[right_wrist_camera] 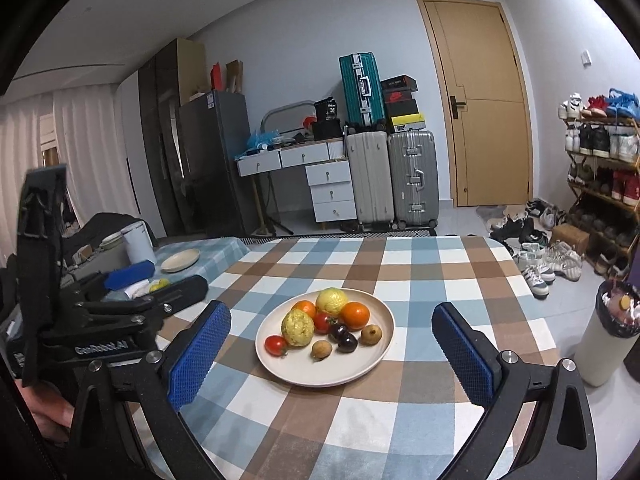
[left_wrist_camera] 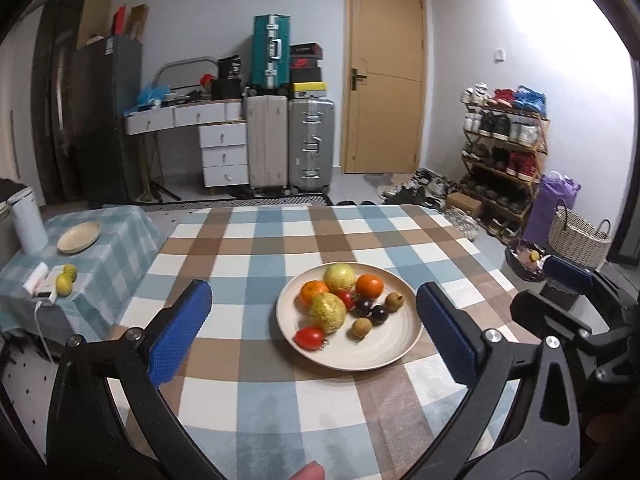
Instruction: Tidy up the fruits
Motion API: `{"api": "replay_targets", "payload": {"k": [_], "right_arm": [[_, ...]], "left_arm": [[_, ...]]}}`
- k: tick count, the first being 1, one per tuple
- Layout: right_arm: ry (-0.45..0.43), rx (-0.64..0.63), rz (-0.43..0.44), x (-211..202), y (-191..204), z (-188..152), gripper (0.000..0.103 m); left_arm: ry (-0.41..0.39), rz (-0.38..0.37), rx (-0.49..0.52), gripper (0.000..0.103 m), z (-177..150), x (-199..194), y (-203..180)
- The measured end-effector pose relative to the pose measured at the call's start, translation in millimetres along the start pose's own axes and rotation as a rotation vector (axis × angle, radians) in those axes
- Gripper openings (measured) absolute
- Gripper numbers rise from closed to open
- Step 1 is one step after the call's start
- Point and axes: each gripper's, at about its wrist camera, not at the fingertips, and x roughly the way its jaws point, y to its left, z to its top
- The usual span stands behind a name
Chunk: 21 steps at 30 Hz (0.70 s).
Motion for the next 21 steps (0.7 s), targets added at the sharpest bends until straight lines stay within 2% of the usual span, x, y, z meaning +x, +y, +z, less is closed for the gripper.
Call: {"api": "replay_targets", "payload": {"k": [14, 21], "right_arm": [[-0.033, -0.010, -0.034, -1.8, 4.7, -5.5, 0.103], [-0.111, -0.027, -0.056, -4.5, 0.3, -10.5, 0.103]], "left_arm": [[-0.040, 0.025, -0.008, 0.102, -20.4, -10.7, 23.3], [-0.076, 0.031, -0.014, 0.102, -29.2, -1.6, 35.4]]}}
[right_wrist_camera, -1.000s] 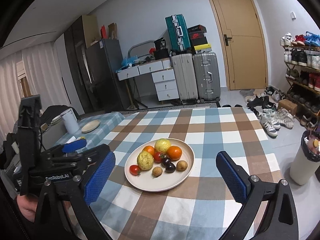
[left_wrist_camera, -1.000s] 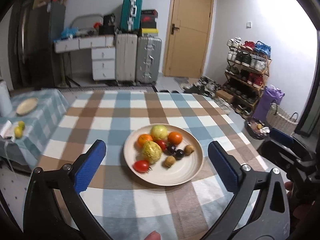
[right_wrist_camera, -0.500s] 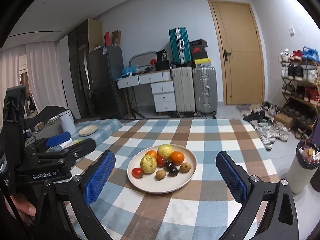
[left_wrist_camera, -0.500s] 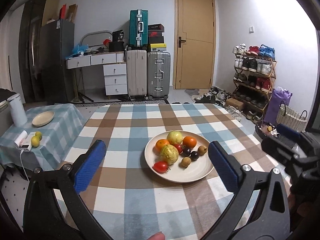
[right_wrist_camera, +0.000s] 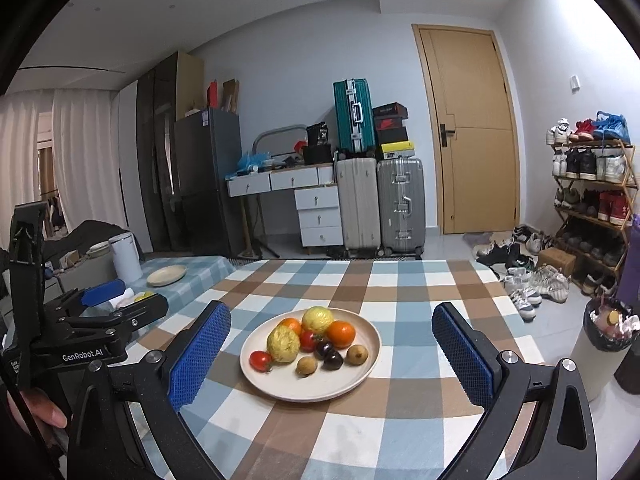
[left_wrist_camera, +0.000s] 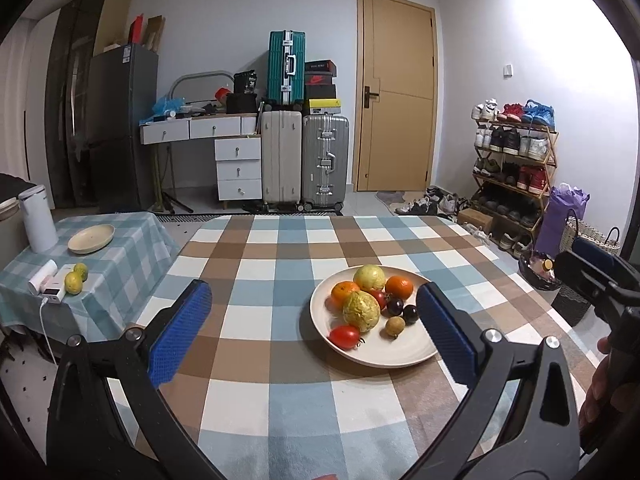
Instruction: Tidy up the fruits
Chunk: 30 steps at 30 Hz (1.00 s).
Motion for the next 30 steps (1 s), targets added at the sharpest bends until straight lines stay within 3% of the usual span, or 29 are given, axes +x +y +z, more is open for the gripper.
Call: {"api": "replay_targets", "payload": {"k": [6, 11, 15, 19, 30], "right_arm": [[0.020, -0.005, -0.004, 11.3, -2.2, -10.2, 0.103], [-0.018, -0.030, -0.018, 23.4, -7.0, -19.2, 0.103], [-0.007, -0.033, -0.013, 35.8, -10.6, -25.6, 0.103], [0.001, -0.048, -0.011, 45.9, -11.1, -33.9, 0.103], [0.042, -0.099, -0.025, 62.4, -6.0, -47.4, 0.103]], "left_arm": [[-0.050, -0.007, -0.005, 0.102, -11.9, 20.7, 7.3], [-0.067, -0.001, 0.003, 0.102, -24.5, 44.8, 9.7], [-0.048, -0.017, -0.020, 0.102, -30.4, 62.8, 16.1], [-0.042, 0.013, 0.014, 0.102, -39.4, 78.1, 14.8], [-0.046, 0.007, 0.041, 0.102, -51.4, 98.8, 7.7]]}}
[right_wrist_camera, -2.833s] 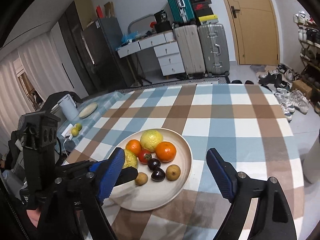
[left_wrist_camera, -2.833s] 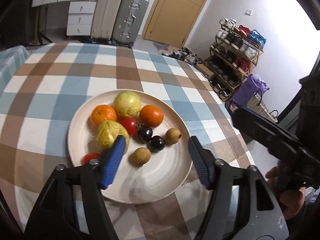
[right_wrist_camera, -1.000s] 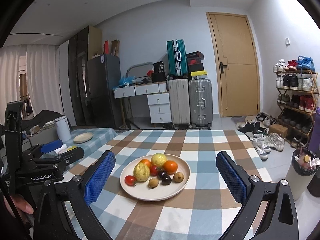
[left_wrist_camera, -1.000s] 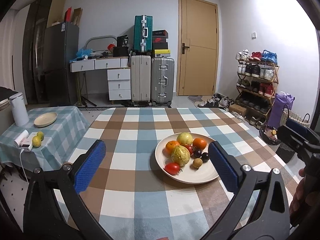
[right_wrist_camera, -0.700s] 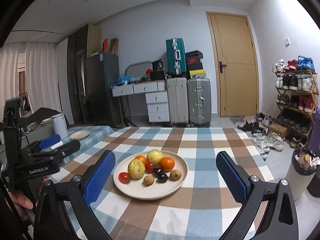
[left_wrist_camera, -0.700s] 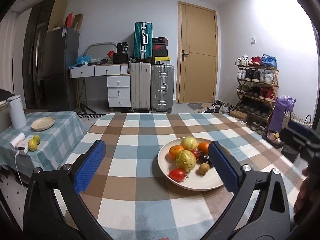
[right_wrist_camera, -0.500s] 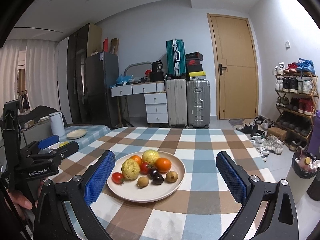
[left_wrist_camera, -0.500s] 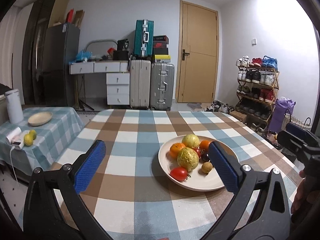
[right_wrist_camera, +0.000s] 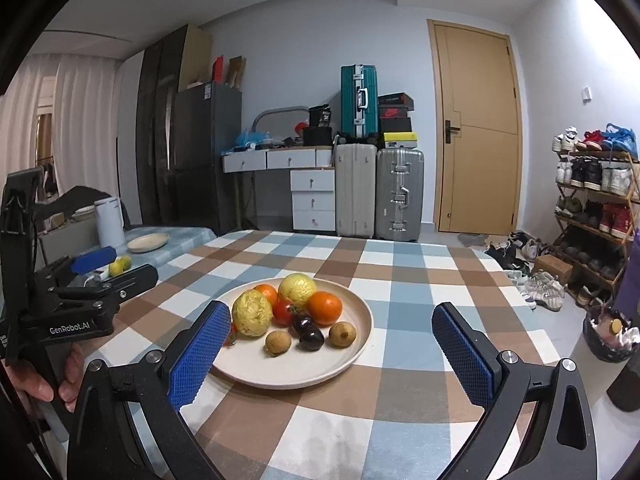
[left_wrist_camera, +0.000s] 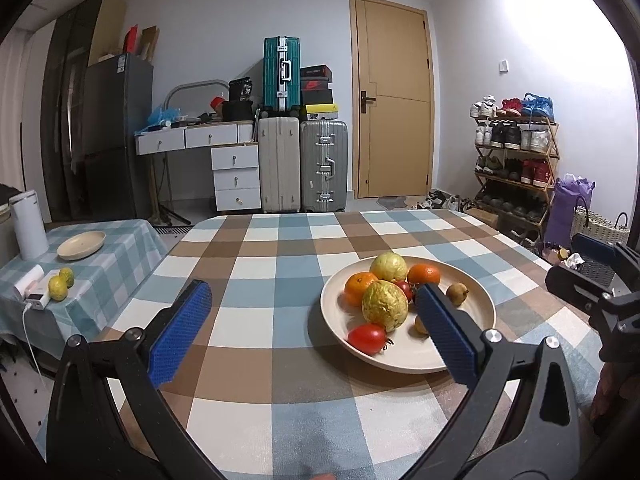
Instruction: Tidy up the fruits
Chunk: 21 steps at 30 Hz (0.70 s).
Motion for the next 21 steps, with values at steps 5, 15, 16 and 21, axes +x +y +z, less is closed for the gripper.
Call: {"api": "replay_targets", "payload": {"k": [5, 15, 16, 21], "right_arm": [[-0.001, 0.001, -0.005, -2.1, 1.3, -0.5, 0.103], [0.001, 0.005, -0.004, -3.7, 1.5, -0.6, 0.103], [0.002, 0.006, -0.008, -3.7, 1.5, -0.7, 0.103], [0.000, 0.017, -0.027, -6.4, -0.4, -0.8, 0.103]], "left_arm": [[-0.006, 0.013, -0.014, 0.102, -0.6, 2.6, 1.4], [0.002, 0.002, -0.013, 0.102, -1.4, 8.2, 3.2], [0.006, -0.001, -0.012, 0.102, -1.9, 10.7, 3.1], [0.007, 0.000, -0.011, 0.102, -2.5, 10.0, 3.1]]}}
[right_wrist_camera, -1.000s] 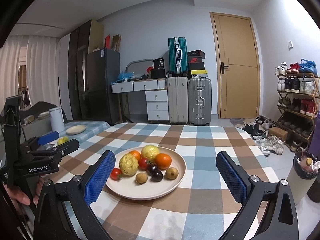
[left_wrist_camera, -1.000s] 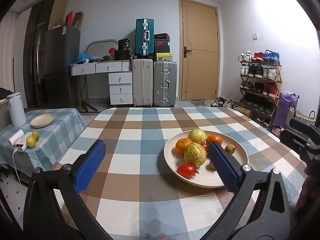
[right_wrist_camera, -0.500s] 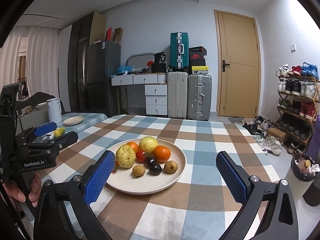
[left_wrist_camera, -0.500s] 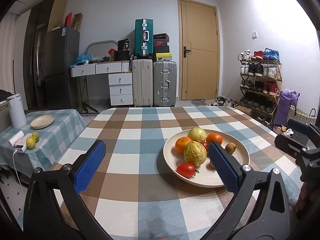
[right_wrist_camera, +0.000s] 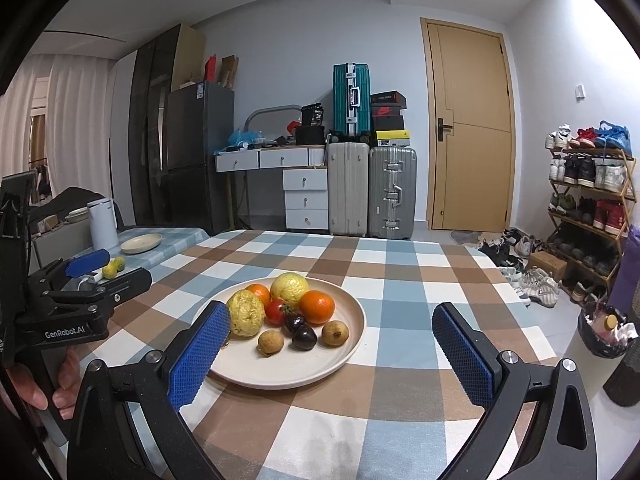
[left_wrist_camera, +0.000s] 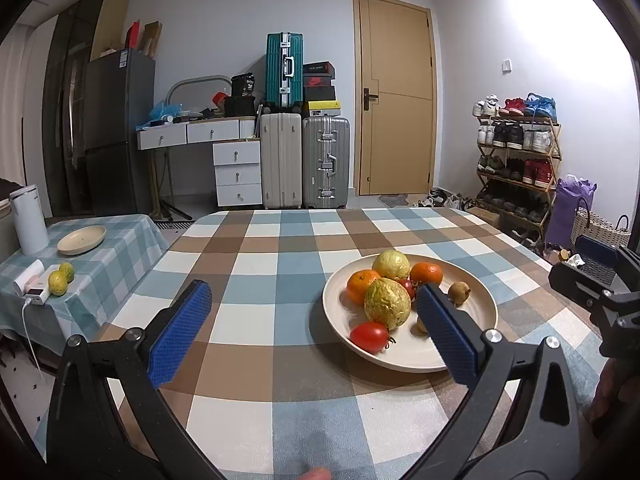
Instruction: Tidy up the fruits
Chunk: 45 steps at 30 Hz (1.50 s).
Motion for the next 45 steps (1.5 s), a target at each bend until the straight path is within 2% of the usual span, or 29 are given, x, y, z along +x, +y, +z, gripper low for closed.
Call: {"api": "replay_targets", "payload": {"k": [45], "right_arm": [[0.003, -0.005, 0.007, 1.4, -1.1, 0.3, 0.103]], "left_arm": [[-0.017, -0.008, 0.006, 0.102, 2.5, -10.1, -3.0]]}}
